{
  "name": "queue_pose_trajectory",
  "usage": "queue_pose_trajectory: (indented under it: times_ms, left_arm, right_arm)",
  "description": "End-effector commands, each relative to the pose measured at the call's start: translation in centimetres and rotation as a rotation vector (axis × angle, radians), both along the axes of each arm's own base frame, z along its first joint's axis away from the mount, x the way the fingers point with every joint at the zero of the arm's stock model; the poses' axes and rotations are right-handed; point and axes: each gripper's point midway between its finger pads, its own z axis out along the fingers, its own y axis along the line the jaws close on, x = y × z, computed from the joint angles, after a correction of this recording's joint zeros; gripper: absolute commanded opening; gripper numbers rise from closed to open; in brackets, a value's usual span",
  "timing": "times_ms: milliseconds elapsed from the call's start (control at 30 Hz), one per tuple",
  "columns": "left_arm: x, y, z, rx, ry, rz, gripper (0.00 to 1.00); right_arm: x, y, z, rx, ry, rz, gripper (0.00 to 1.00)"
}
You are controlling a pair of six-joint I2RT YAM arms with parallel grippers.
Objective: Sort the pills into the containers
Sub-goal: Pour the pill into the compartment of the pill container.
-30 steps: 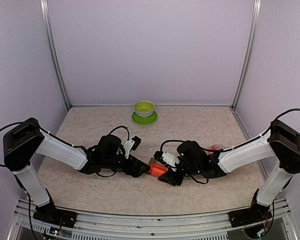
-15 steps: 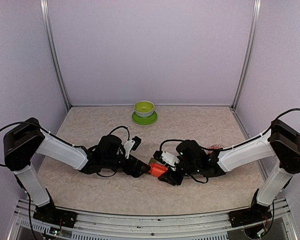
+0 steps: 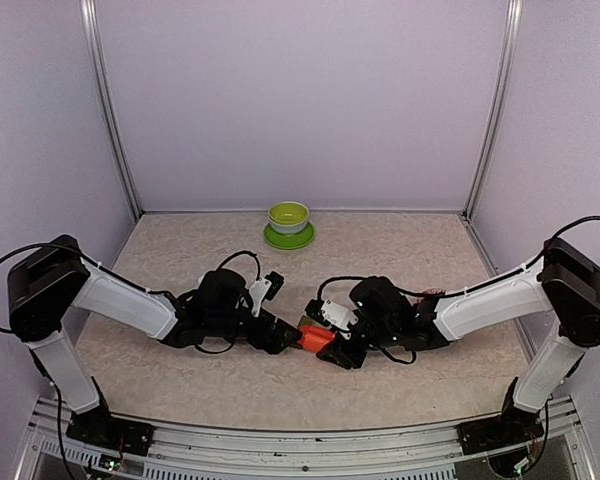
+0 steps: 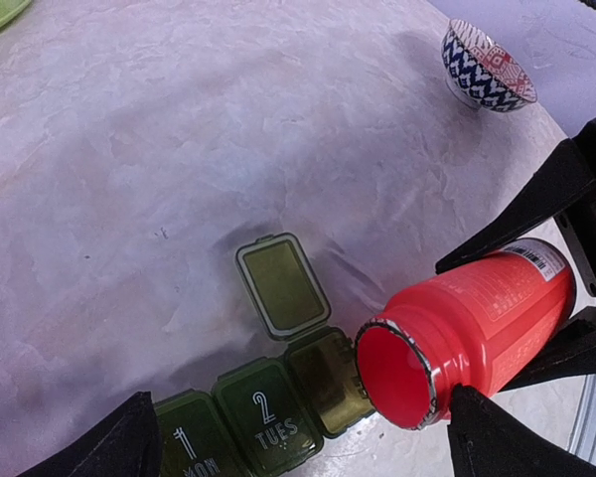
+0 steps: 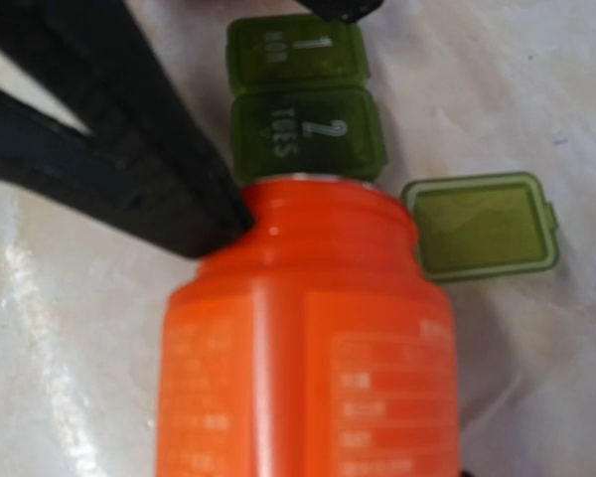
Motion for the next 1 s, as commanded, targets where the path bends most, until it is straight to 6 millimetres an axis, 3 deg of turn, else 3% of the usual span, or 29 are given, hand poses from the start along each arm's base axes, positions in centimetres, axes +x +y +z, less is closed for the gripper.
queue_pose_trajectory:
  times_ms: [0,967]
  left_arm:
    - [0.34,-0.3,-0.25,0.026,-0.019,0.003,0.98]
    - [0.63,0.03,-0.1,0.038,-0.034,0.025,0.98]
  right_arm:
    - [0.73,0.87,1.93,0.031,-0.033,0.008,0.05]
    - [0.6,1.42,1.43,-0.045,0.004,0.027,0.05]
